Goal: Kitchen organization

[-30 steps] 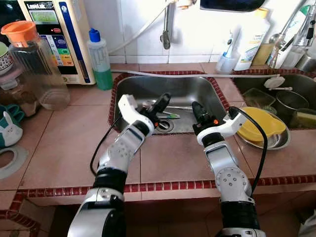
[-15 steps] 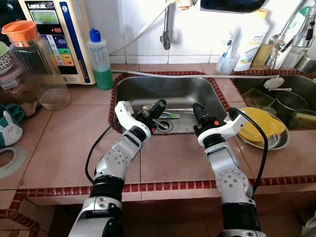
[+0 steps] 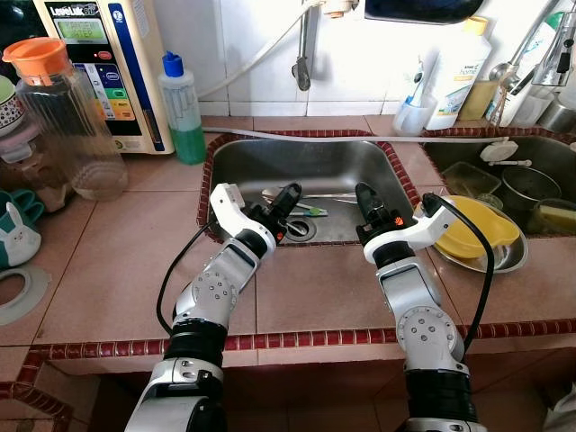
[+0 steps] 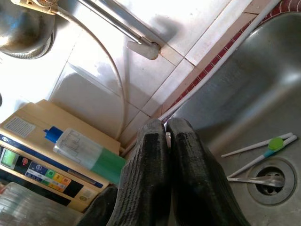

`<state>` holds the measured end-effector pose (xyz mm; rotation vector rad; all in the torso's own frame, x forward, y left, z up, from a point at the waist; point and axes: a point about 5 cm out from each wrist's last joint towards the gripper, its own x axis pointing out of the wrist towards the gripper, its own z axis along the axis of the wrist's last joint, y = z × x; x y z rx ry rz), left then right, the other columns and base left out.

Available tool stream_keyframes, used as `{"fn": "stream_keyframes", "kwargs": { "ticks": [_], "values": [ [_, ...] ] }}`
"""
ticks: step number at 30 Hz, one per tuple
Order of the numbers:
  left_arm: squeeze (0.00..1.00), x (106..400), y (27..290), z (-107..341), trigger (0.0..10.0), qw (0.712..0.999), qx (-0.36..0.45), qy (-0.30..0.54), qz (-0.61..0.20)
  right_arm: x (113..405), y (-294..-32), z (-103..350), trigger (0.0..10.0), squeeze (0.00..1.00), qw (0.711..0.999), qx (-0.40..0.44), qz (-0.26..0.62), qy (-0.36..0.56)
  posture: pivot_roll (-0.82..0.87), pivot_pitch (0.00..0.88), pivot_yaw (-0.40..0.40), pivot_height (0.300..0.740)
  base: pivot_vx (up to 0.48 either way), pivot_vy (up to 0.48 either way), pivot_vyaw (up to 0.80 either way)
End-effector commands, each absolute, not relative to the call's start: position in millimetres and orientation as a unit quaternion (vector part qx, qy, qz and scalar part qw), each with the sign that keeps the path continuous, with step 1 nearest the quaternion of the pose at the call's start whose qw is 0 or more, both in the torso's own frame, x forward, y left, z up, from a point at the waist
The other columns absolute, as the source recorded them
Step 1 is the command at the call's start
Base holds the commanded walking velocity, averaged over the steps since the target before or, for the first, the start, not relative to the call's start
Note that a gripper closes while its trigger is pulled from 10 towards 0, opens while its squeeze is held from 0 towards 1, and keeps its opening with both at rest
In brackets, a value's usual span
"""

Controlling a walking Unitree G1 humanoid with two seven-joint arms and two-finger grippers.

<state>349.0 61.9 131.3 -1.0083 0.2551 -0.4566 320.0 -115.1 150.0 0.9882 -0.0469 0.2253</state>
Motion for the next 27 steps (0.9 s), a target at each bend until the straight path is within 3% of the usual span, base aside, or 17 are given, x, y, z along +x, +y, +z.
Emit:
{"fn": "stream_keyframes", "kwargs": {
  "ticks": [1, 8, 13, 27],
  "values": [
    [0.0, 340, 22, 135, 0.0, 0.814, -0.502, 0.146, -0.252, 317, -117, 161, 10.0, 0.0, 0.87, 0.477, 0.118, -0.05, 0.06, 0.0, -0.002, 0.74, 0.0, 0.0, 0.0],
    [0.0, 341, 30, 137, 0.0, 0.822, -0.485, 0.146, -0.261, 312, -144, 156, 10.0, 0.0, 0.916, 0.389, 0.094, -0.024, 0.05, 0.0, 0.006, 0.74, 0.0, 0.0, 0.0],
    [0.0, 341, 36, 136, 0.0, 0.827, -0.478, 0.146, -0.258, 314, -161, 162, 10.0, 0.0, 0.925, 0.37, 0.09, -0.021, 0.05, 0.0, 0.005, 0.74, 0.0, 0.0, 0.0],
    [0.0, 343, 40, 140, 0.0, 0.83, -0.47, 0.145, -0.262, 312, -165, 181, 10.0, 0.0, 0.933, 0.344, 0.109, -0.018, 0.05, 0.0, 0.02, 0.74, 0.0, 0.0, 0.0]
  ]
}}
